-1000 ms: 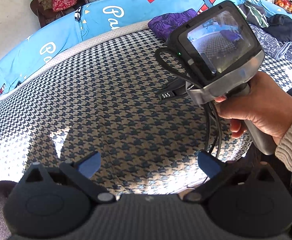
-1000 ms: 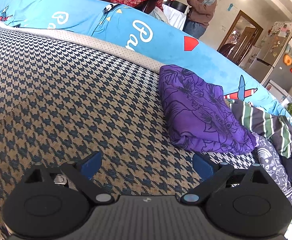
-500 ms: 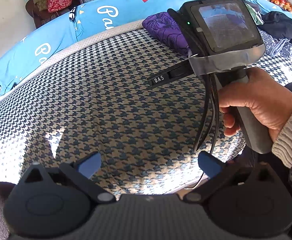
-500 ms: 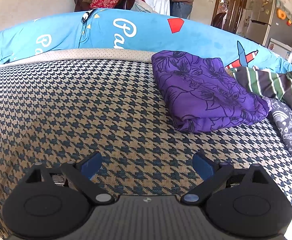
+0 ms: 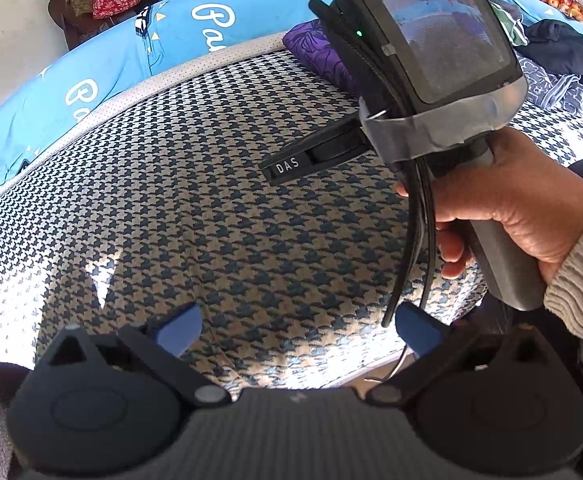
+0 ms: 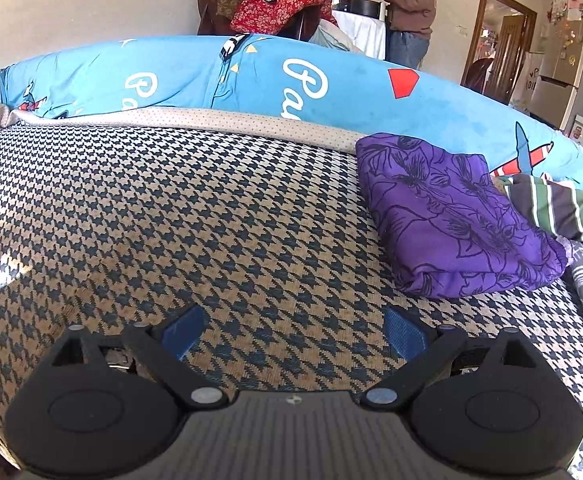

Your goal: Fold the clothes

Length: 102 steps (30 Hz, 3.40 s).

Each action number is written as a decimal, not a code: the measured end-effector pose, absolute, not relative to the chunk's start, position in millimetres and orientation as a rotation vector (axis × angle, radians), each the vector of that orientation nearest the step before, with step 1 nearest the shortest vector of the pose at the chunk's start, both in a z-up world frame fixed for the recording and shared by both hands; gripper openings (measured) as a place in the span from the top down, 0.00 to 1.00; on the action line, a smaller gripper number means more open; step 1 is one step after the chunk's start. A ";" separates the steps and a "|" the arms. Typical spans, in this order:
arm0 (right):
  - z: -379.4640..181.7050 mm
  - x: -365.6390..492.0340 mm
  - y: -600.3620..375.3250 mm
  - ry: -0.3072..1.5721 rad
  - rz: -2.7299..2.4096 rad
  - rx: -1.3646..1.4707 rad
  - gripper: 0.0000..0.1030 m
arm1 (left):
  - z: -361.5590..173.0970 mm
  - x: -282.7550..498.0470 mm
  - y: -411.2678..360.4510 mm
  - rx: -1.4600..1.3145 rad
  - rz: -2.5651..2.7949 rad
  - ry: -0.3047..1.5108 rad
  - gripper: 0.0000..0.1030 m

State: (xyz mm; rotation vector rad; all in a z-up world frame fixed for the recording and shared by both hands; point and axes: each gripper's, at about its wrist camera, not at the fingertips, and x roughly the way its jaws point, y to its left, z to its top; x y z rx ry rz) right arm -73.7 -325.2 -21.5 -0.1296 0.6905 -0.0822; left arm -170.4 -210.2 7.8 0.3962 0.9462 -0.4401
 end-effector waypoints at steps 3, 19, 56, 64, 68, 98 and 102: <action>-21.8 -74.0 -322.5 0.683 -0.056 -0.121 0.06 | 6.3 -169.5 -209.7 0.392 -0.441 0.954 0.00; -21.9 -72.2 -299.7 0.659 0.089 -0.137 0.06 | 0.2 -163.1 -202.9 0.371 -0.440 0.989 0.00; -15.7 -84.2 -297.7 0.638 0.218 -0.079 0.06 | 10.8 -178.1 -213.8 0.433 -0.433 0.961 0.00; -16.8 -85.9 -295.3 0.649 0.219 -0.100 0.06 | 9.3 -178.0 -214.1 0.449 -0.435 0.951 0.00; -16.5 -85.5 -295.6 0.649 0.206 -0.108 0.06 | 9.4 -180.1 -215.0 0.458 -0.438 0.946 0.00; -22.1 -75.7 -311.3 0.706 0.069 -0.030 0.06 | 2.3 -174.3 -208.4 0.422 -0.454 0.965 0.00; -23.5 -74.5 -308.6 0.720 0.068 -0.038 0.06 | -0.1 -171.1 -206.1 0.414 -0.452 0.973 0.00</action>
